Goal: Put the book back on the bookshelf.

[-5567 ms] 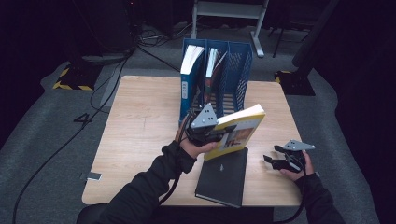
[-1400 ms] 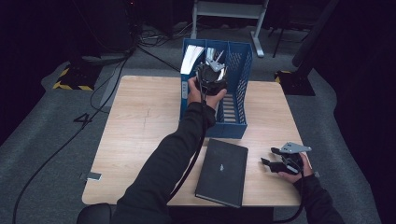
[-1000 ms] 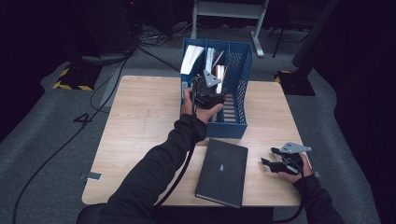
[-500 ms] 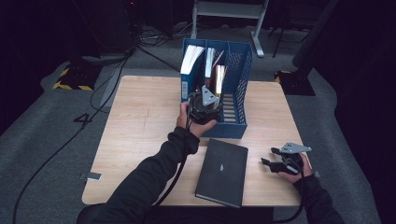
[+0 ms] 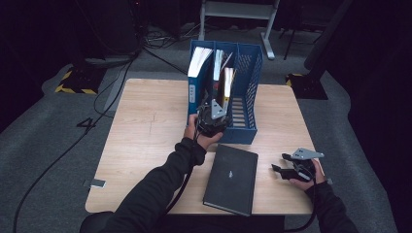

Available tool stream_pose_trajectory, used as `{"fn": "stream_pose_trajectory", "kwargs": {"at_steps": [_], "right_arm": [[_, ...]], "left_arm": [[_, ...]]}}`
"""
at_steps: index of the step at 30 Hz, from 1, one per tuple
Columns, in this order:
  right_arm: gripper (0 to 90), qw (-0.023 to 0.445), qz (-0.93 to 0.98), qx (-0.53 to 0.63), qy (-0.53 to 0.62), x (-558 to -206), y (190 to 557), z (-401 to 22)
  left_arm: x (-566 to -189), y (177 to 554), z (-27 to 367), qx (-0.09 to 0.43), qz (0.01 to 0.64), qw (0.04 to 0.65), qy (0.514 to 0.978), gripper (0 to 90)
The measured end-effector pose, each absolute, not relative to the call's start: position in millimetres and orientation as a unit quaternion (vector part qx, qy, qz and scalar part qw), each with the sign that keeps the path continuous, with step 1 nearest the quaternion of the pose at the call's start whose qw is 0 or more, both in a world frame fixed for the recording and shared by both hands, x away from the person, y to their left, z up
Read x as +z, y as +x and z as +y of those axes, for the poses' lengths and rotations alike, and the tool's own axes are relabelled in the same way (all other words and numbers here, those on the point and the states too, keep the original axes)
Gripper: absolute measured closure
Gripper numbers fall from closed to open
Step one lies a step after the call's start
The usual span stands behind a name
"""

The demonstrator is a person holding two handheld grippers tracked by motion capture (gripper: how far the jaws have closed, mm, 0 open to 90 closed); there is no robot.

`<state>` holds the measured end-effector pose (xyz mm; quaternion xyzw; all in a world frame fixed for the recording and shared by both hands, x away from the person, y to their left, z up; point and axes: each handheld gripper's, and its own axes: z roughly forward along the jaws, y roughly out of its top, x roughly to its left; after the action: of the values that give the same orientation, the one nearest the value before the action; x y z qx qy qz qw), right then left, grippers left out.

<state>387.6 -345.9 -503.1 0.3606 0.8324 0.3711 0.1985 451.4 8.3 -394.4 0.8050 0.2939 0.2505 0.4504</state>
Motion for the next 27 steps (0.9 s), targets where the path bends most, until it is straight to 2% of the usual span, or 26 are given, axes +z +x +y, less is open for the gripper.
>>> {"fn": "stream_pose_trajectory", "kwargs": {"at_steps": [2,10,15,19,23,27], "right_arm": [[31.9,0.198,0.832,0.371,0.361,-503,387,-346],[31.9,0.199,0.833,0.371,0.36,-503,387,-346],[31.8,0.198,0.833,0.371,0.36,-503,388,-346],[31.9,0.197,0.833,0.372,0.36,-503,388,-346],[32.0,0.197,0.833,0.372,0.36,-503,388,-346],[32.0,0.197,0.833,0.372,0.36,-503,388,-346]], "left_arm": [[-396,449,10,0.243,0.307,0.459,0.798,60.8],[-405,455,13,0.227,0.33,0.459,0.793,61.5],[-409,467,8,0.219,0.342,0.447,0.797,72.4],[-409,476,0,0.215,0.345,0.44,0.801,67.6],[-407,483,-10,0.235,0.344,0.419,0.807,69.4],[-407,500,-3,0.224,0.381,0.424,0.791,71.4]]}}
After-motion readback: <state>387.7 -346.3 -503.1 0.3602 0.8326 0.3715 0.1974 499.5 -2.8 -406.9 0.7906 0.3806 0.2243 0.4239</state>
